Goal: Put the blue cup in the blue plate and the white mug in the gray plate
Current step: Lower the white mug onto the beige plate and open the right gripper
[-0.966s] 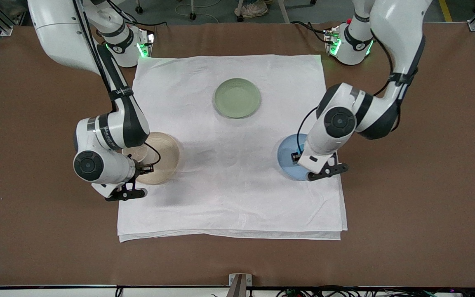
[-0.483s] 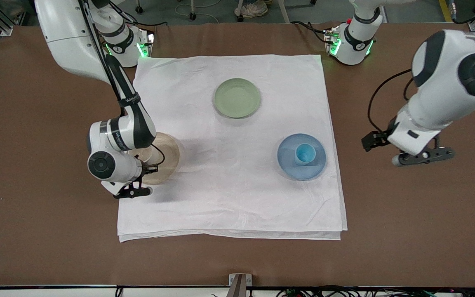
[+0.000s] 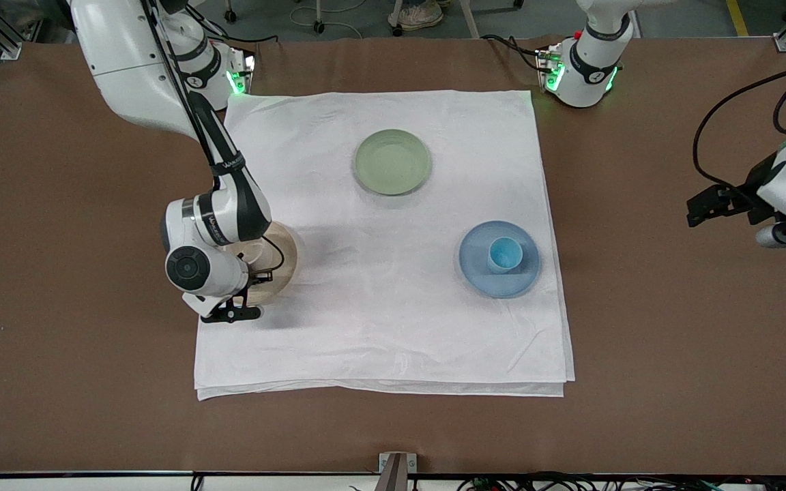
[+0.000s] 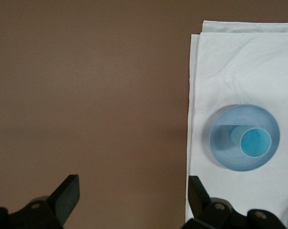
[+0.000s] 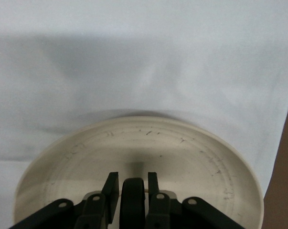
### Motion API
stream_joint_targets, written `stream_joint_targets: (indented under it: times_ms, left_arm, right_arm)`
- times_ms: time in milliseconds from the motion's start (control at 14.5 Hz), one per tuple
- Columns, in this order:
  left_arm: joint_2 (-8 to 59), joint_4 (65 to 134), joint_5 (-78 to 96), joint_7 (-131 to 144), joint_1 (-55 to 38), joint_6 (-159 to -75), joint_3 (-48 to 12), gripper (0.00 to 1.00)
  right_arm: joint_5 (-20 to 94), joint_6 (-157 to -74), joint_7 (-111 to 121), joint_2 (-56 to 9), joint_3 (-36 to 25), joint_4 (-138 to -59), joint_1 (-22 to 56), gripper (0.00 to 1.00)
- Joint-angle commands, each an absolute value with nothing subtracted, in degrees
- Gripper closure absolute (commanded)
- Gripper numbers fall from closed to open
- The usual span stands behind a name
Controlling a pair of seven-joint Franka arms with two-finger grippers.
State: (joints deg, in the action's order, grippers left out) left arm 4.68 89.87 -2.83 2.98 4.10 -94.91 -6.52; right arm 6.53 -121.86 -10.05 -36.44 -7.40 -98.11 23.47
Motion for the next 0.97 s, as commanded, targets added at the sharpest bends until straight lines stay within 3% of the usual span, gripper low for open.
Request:
stream_joint_targets:
  times_ms: [0,552,897]
  left_arm:
    - [1.6,89.9,-1.4,0.3,-1.5,-93.1,0.4,0.00]
    - [-0.5,89.9,-0.4,0.4,-2.1,-93.1,1.5,0.00]
    - [-0.5,89.8,-0.4,0.4,-2.6,-93.2,0.7,0.00]
  right_arm:
    - [7.3,-119.9,-13.0,-34.9,-7.7,-98.1,23.6,0.00]
    - [6.8,-96.8,-14.9,-28.7,-8.4,-78.8,17.8,0.00]
    - [6.2,-95.7,-13.7,-22.6,-9.8,-74.4,11.1,0.00]
